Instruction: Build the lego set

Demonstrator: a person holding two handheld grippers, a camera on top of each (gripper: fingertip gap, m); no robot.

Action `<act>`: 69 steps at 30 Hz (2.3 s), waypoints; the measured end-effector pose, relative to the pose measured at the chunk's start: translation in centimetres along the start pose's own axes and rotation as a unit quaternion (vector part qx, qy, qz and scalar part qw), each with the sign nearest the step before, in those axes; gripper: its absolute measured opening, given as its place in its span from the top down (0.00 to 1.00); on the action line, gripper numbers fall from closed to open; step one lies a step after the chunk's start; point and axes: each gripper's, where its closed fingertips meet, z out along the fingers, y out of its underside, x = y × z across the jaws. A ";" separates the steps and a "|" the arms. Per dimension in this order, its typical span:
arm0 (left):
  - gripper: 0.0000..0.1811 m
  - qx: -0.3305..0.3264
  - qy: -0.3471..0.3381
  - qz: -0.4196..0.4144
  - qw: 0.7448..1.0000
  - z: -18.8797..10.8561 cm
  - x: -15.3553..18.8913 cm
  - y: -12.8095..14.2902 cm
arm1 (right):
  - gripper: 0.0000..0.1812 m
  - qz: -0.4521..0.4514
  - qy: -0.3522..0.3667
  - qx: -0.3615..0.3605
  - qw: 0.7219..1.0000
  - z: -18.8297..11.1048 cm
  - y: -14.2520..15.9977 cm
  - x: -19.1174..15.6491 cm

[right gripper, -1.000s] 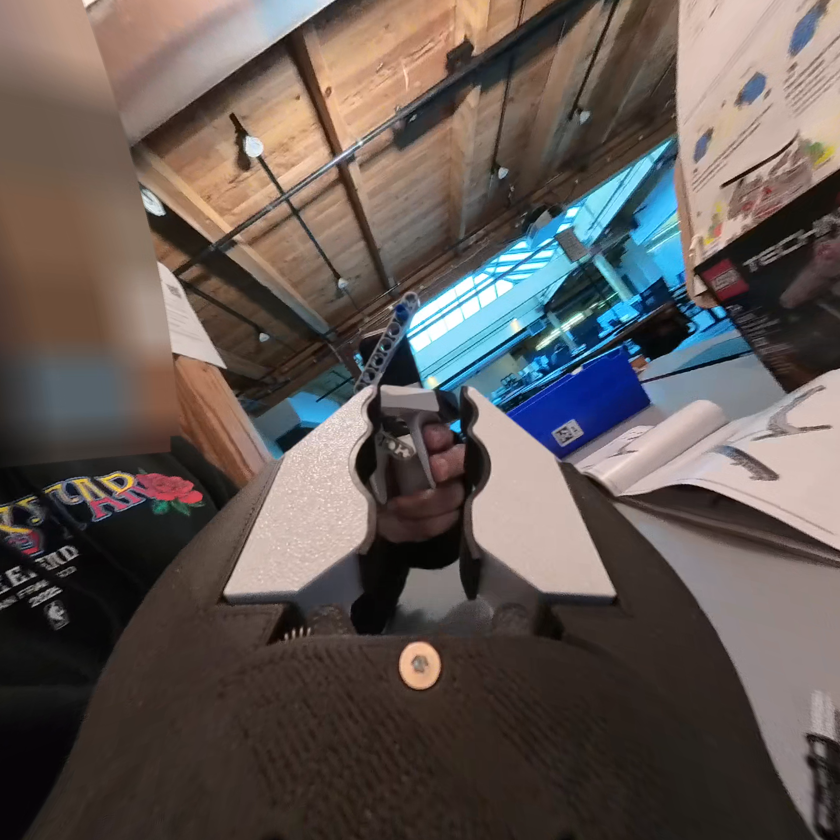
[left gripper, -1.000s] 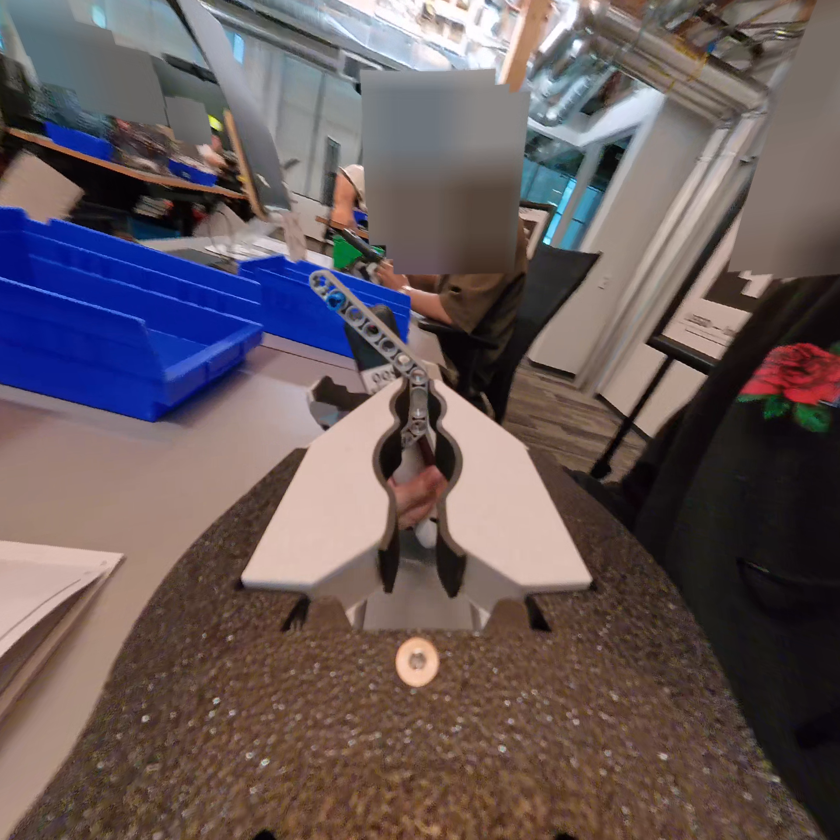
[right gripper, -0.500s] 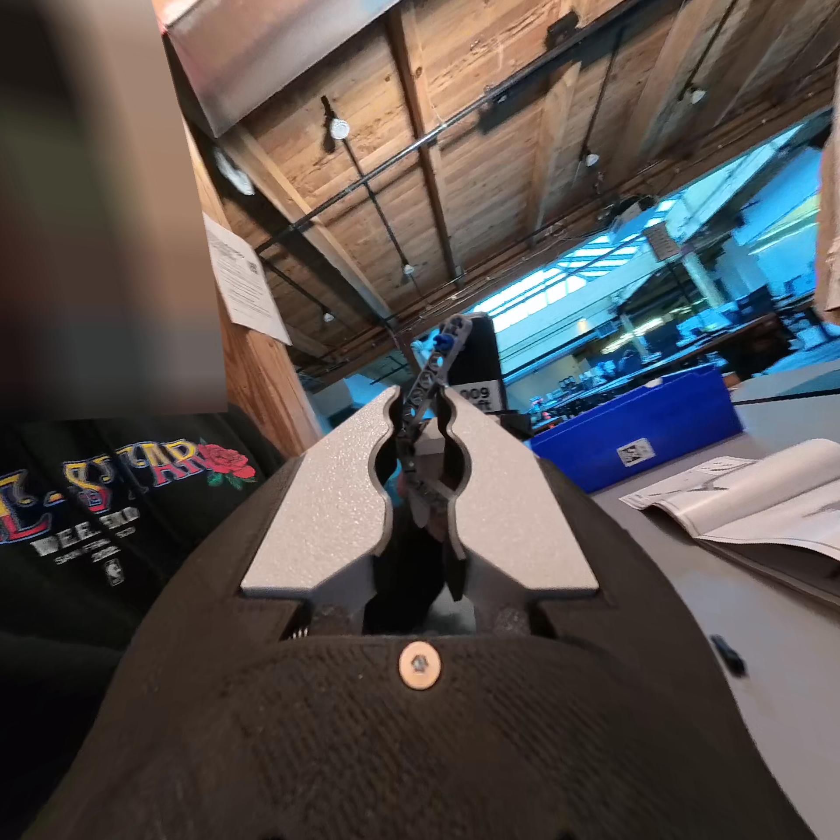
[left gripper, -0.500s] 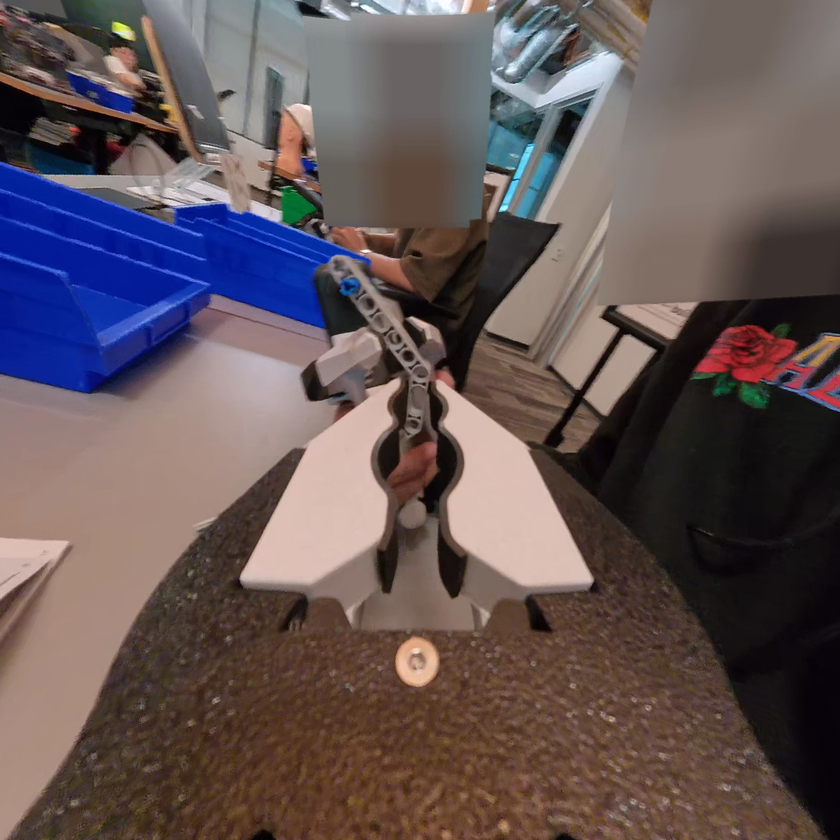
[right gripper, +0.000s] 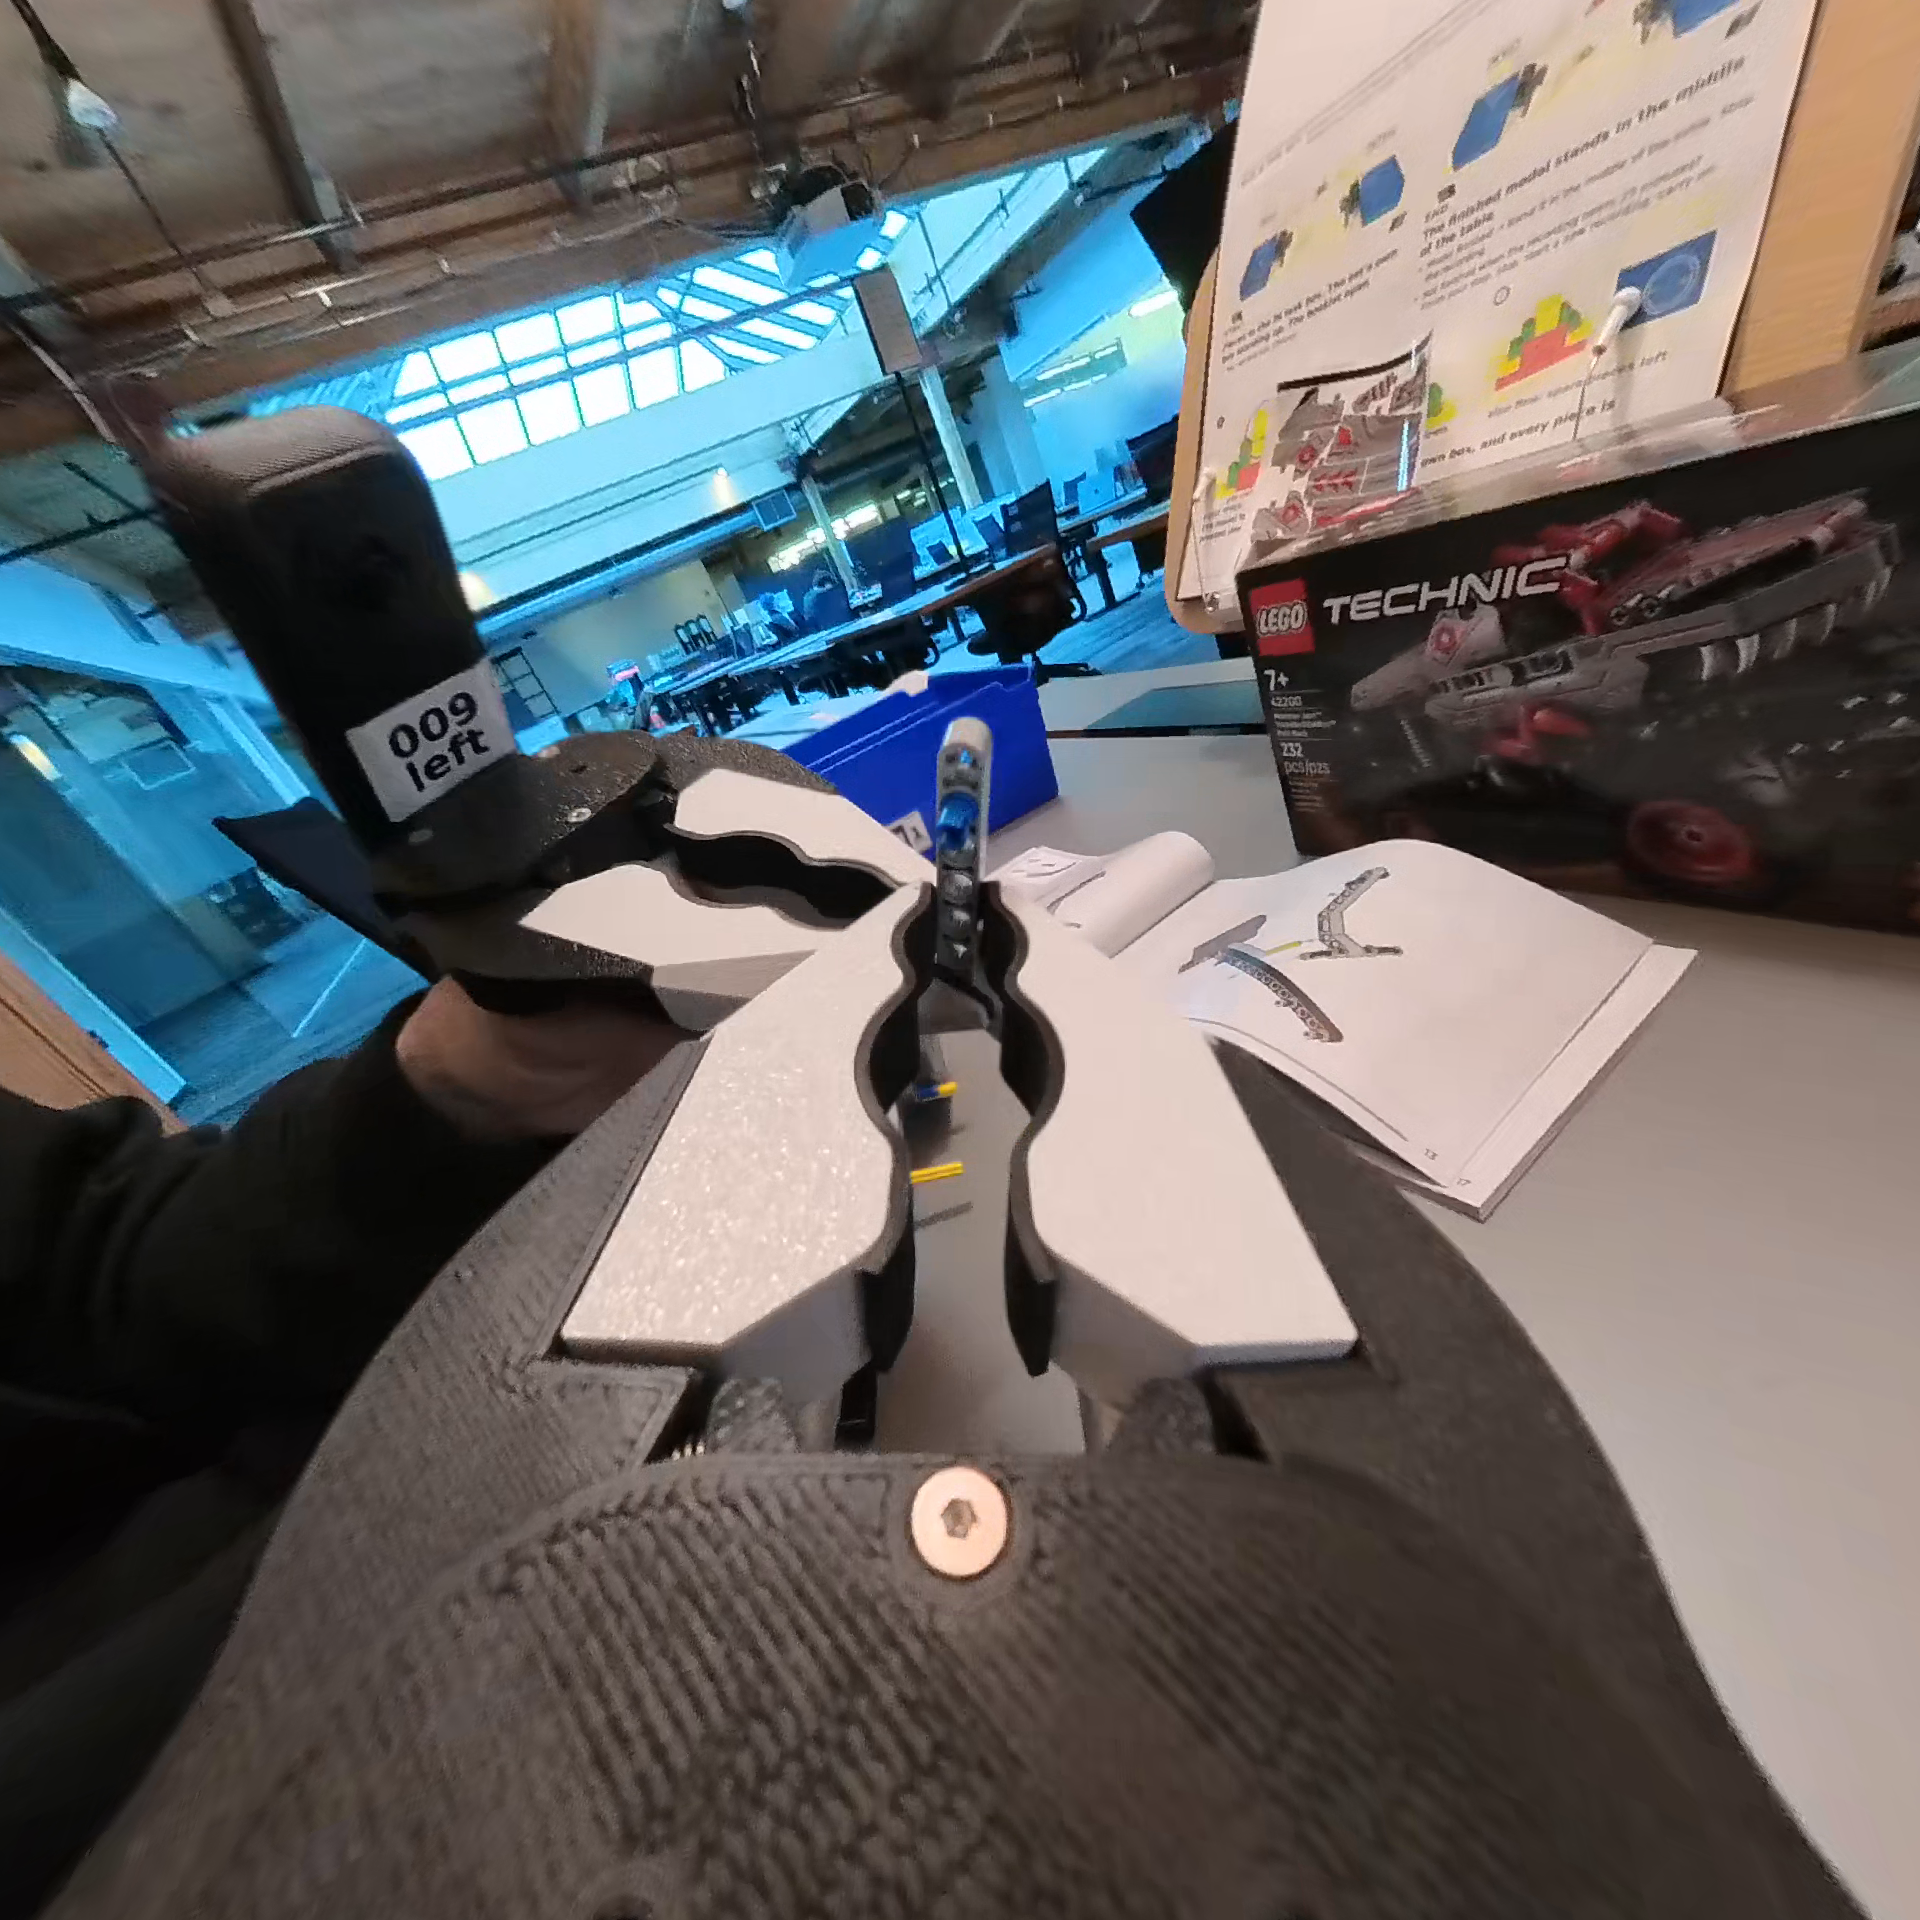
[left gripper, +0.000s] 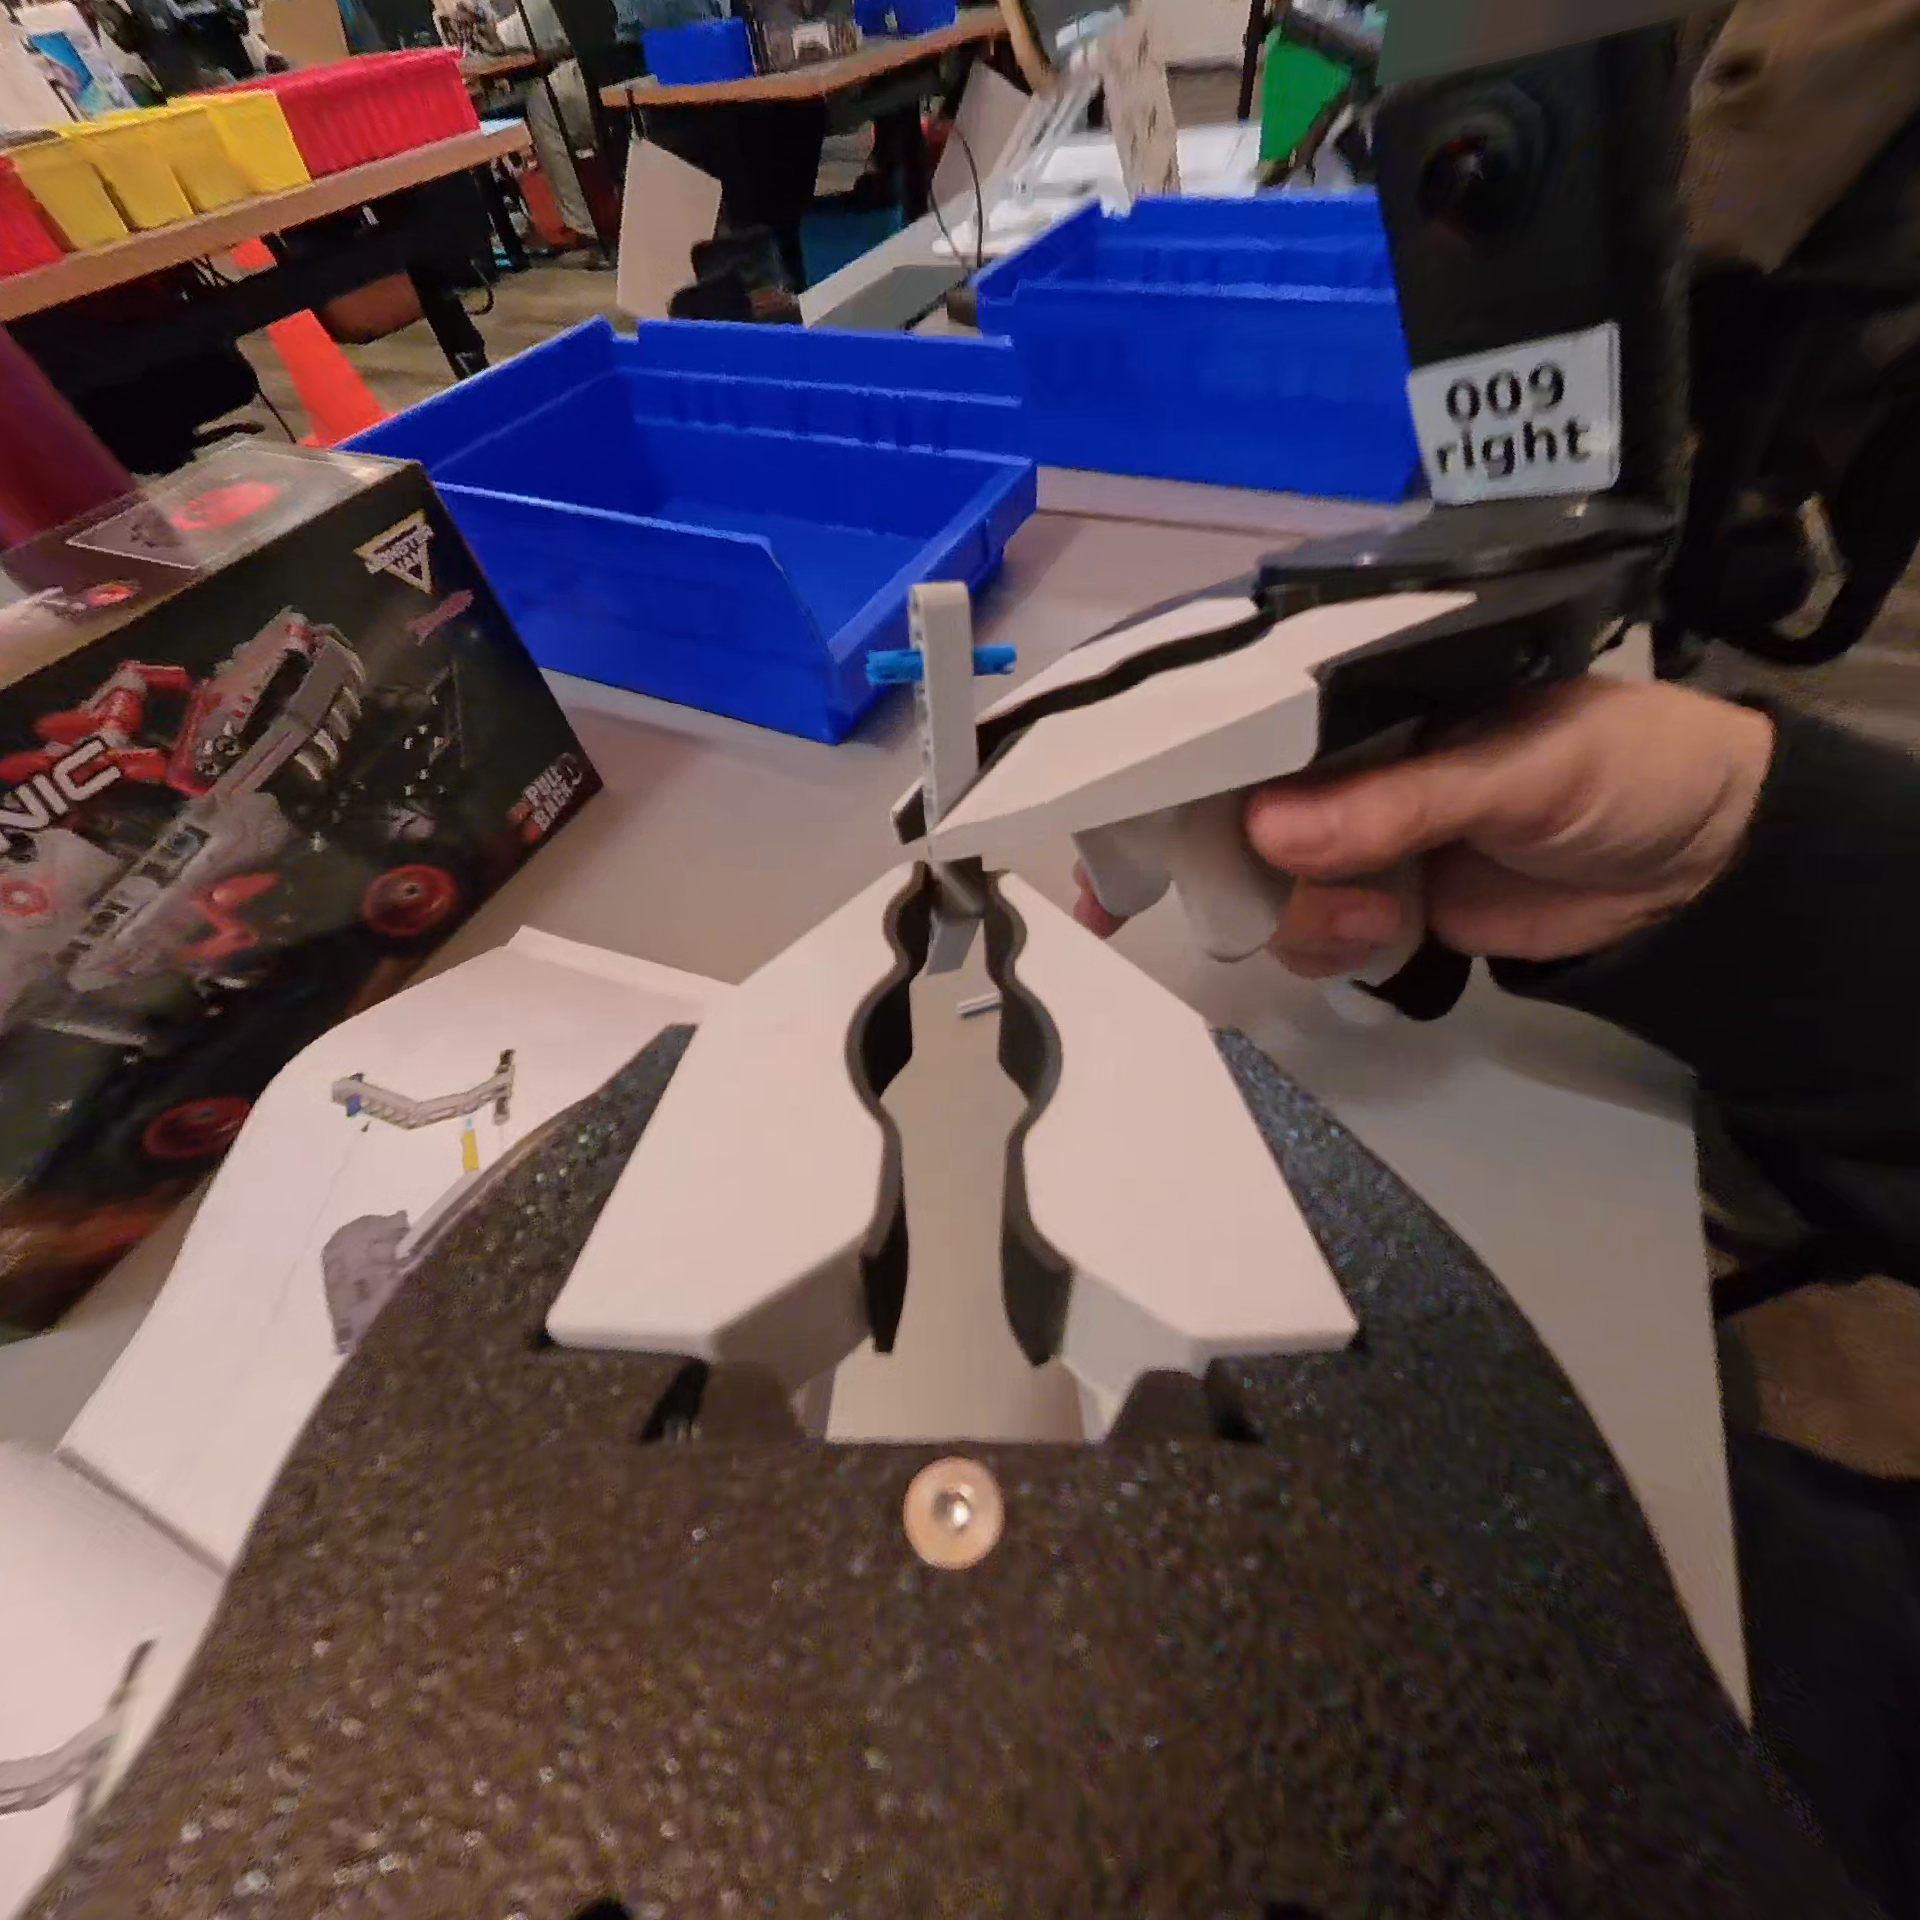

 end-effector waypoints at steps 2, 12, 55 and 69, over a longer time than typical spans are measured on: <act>0.96 0.019 -0.001 -0.030 0.999 -0.2 -0.5 -0.3 | 0.94 -0.009 -0.009 0.009 1.000 -0.5 -0.4 -0.1; 0.97 0.185 0.196 -0.216 0.938 -3.2 1.0 -4.1 | 0.91 0.055 -0.129 0.021 0.990 -1.2 0.1 -2.3; 0.97 0.155 0.136 -0.283 0.937 -5.6 -4.5 -2.5 | 0.87 -0.048 0.141 -0.264 0.953 -8.3 6.8 6.9; 0.97 0.135 0.164 -0.256 0.943 -4.5 -2.3 -1.2 | 0.94 -0.122 0.209 -0.358 0.902 -5.9 11.0 9.9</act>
